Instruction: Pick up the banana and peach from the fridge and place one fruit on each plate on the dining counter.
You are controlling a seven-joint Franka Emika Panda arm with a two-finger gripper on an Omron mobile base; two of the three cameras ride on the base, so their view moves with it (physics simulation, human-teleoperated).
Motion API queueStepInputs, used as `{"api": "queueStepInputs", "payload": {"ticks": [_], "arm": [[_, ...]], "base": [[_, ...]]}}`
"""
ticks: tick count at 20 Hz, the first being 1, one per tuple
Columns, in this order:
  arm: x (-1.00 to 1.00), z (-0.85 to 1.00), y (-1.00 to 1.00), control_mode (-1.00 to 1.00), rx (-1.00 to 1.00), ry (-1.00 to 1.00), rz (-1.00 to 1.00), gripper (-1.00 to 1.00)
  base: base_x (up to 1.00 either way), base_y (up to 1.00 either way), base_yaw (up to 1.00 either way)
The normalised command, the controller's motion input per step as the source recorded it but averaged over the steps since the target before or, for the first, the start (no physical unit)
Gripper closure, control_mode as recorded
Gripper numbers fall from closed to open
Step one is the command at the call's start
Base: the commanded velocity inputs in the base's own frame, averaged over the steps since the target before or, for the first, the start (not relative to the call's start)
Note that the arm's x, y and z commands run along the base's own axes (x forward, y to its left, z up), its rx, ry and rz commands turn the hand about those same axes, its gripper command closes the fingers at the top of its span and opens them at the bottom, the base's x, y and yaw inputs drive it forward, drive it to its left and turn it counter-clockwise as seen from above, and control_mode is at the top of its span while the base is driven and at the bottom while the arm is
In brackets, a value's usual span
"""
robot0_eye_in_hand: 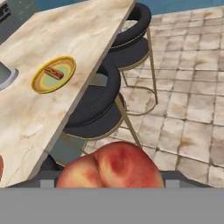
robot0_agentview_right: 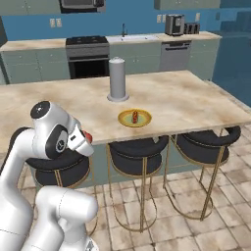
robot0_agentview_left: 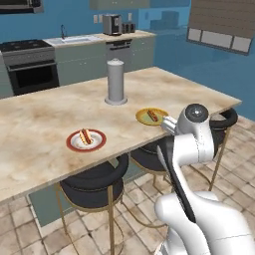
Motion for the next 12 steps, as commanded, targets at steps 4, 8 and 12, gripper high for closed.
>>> {"api": "queueStepInputs", "payload": {"ticks": [4, 8, 12], "arm": [[0.00, 0.00, 0.00, 1.00, 0.00, 0.00, 0.00, 1.00], [0.00, 0.00, 0.00, 1.00, 0.00, 0.00, 0.00, 1.00], [0.00, 0.00, 0.00, 1.00, 0.00, 0.00, 0.00, 1.00]], "base": [[0.40, -0.30, 0.25], [0.41, -0.31, 0.22], [0.47, -0.37, 0.22]]}}
